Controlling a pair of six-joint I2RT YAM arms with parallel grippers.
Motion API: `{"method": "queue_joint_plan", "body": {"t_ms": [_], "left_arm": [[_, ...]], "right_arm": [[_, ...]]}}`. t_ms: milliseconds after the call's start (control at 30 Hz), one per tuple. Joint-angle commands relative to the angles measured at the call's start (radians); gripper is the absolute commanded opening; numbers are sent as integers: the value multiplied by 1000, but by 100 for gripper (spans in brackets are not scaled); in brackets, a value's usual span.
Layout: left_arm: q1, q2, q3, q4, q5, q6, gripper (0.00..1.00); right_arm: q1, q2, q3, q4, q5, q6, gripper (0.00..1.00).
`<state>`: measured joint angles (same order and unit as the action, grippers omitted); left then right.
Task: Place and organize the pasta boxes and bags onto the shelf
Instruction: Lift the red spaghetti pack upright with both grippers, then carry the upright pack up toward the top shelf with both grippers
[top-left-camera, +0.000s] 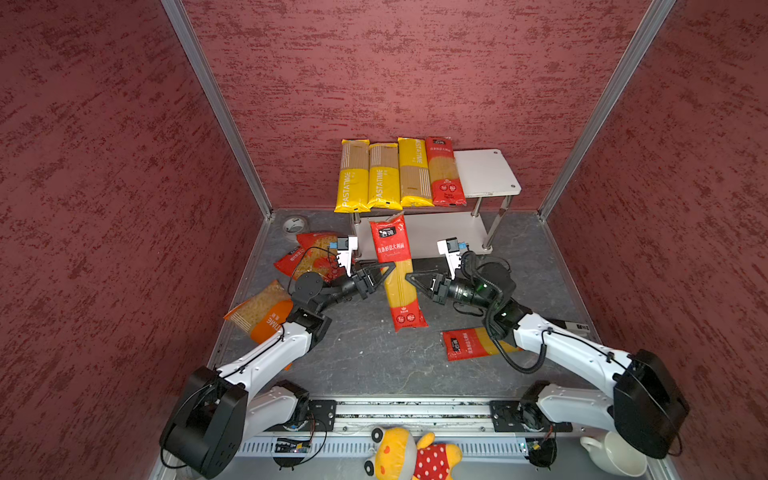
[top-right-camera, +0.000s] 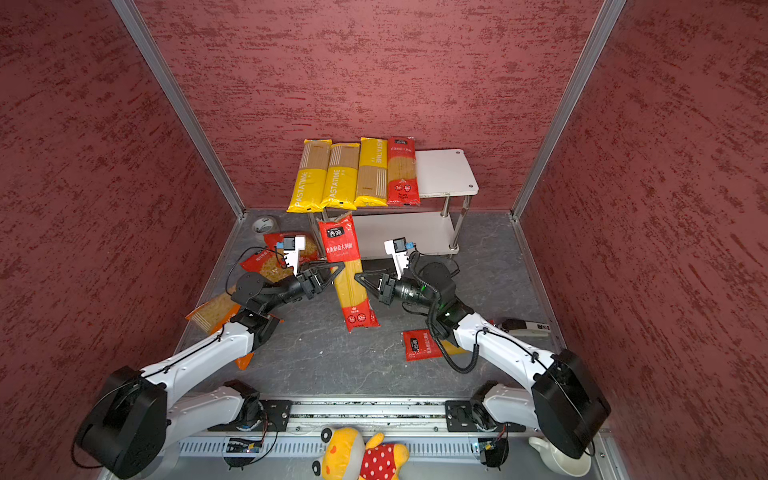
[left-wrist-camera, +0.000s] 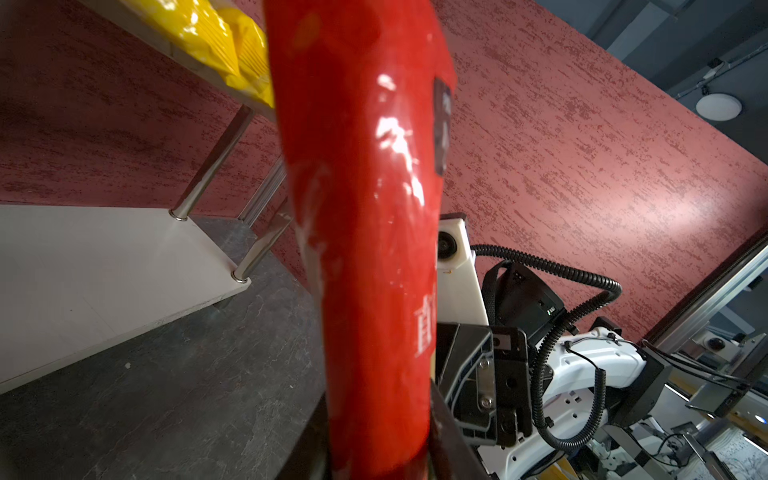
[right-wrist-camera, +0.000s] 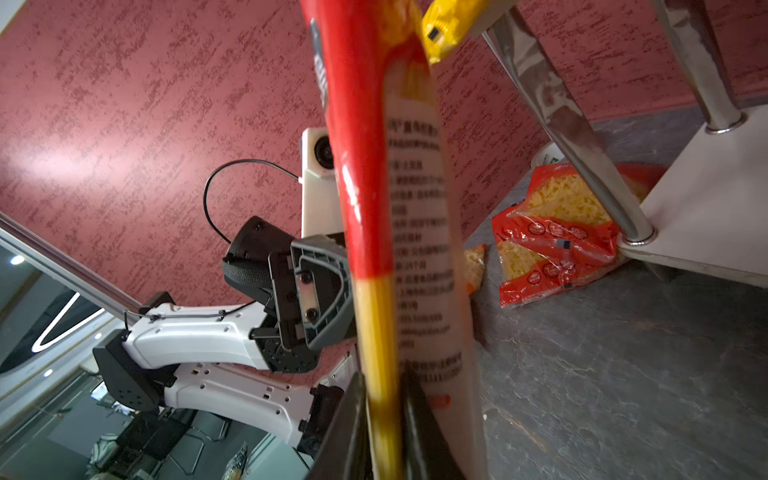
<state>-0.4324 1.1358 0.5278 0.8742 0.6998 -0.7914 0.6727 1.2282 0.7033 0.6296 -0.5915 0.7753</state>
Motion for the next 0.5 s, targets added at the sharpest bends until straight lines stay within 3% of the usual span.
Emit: {"method": "queue_joint_plan", "body": {"t_ms": [0,267,467], "left_arm": [[-19,-23,59,9,12,43,12],[14,-25,149,25,-40,24,9],[56,-8,245,16,-90,15,6]], "right_arm": [[7,-7,-5,108,57,4,25],[6,-62,-70,126,170,-38,49],[6,-95,-105,149,214,-58,56]]}}
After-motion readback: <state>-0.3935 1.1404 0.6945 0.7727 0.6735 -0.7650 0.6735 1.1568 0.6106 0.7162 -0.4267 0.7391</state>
